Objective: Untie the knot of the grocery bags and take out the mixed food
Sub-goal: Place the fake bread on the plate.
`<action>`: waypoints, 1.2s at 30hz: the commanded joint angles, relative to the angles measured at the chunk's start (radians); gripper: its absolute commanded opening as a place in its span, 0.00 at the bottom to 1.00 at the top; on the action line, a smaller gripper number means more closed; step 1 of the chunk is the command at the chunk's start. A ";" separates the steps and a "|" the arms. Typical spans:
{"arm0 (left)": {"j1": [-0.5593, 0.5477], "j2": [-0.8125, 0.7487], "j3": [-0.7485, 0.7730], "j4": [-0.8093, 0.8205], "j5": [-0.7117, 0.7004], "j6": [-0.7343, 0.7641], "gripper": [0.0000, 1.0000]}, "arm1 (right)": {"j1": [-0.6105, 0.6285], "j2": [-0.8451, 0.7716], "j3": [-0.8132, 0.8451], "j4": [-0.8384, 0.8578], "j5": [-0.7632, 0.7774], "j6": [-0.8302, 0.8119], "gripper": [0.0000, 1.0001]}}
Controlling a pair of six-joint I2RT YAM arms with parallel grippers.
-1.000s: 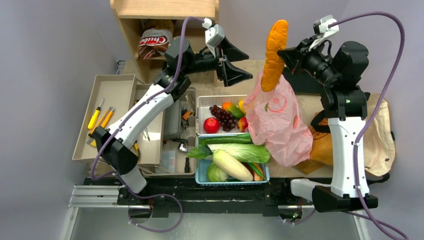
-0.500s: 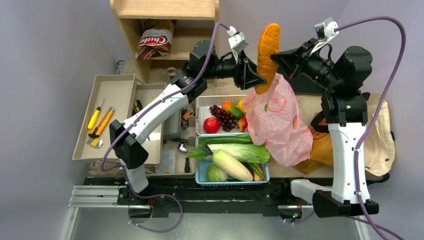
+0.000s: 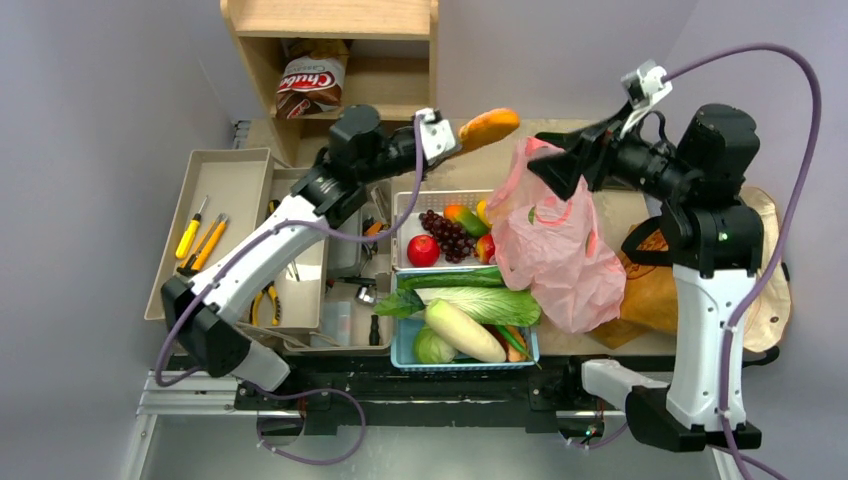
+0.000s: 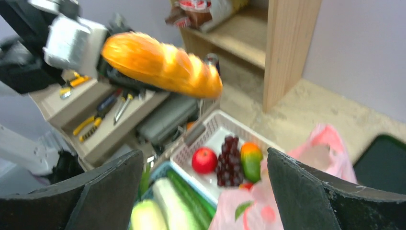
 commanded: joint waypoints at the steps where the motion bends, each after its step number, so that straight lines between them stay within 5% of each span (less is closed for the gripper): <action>1: 0.035 -0.149 -0.155 0.156 -0.088 0.613 0.00 | 0.001 -0.057 0.032 -0.358 0.100 -0.153 0.99; 7: 0.067 -0.200 -0.286 0.169 -0.040 1.017 0.00 | 0.002 -0.050 0.102 -0.386 0.062 -0.142 0.99; 14: -0.027 -0.157 -0.229 0.105 -0.177 1.229 0.00 | 0.007 -0.037 -0.016 -0.242 0.016 0.018 0.97; 36: -0.071 -0.089 -0.118 0.131 -0.236 1.152 0.00 | 0.231 -0.023 -0.231 0.017 0.120 0.107 0.94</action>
